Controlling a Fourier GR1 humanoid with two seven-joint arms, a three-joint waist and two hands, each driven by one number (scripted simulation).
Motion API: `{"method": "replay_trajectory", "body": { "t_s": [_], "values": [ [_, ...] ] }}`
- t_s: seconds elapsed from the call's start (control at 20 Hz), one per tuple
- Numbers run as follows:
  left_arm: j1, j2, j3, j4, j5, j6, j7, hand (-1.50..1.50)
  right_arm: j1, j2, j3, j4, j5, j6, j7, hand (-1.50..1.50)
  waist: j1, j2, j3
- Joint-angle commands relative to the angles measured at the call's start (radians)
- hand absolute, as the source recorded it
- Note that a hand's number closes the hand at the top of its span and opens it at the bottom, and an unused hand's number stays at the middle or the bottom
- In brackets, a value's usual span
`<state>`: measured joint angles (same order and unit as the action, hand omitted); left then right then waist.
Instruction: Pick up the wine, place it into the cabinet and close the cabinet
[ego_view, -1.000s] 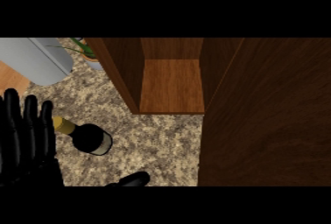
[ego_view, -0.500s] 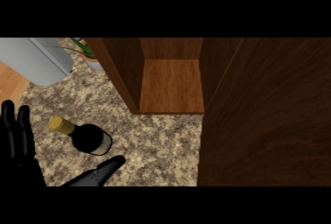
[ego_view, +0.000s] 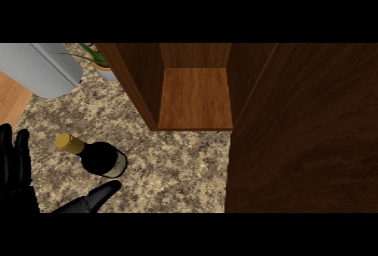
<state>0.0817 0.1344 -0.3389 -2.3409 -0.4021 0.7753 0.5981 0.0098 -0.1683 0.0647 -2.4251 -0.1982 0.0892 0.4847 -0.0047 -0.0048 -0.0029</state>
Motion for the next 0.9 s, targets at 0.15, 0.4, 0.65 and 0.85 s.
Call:
{"method": "replay_trajectory", "body": {
  "t_s": [0.15, 0.4, 0.65, 0.85],
  "values": [
    [0.13, 0.001, 0.073, -0.006, 0.335, -0.051, -0.235, -1.5, 0.068, 0.015, 0.038, -0.196, -0.033, -0.018, 0.091, -1.5, -0.001, 0.0, -0.001],
    [0.203, -0.049, 0.134, 0.095, 0.499, -0.16, -0.439, -1.5, 0.011, -0.016, -0.049, -0.165, -0.108, -0.006, 0.108, -1.5, 0.004, 0.001, 0.001],
    [0.191, -0.091, 0.231, 0.265, 0.556, -0.215, -0.593, -1.5, -0.057, 0.016, 0.005, -0.137, -0.026, -0.047, 0.121, -1.5, 0.005, 0.003, 0.001],
    [0.212, -0.104, 0.279, 0.34, 0.617, -0.289, -0.695, -1.5, -0.055, 0.005, -0.016, -0.15, -0.037, -0.042, 0.144, -1.5, 0.004, 0.003, 0.002]
  ]
}}
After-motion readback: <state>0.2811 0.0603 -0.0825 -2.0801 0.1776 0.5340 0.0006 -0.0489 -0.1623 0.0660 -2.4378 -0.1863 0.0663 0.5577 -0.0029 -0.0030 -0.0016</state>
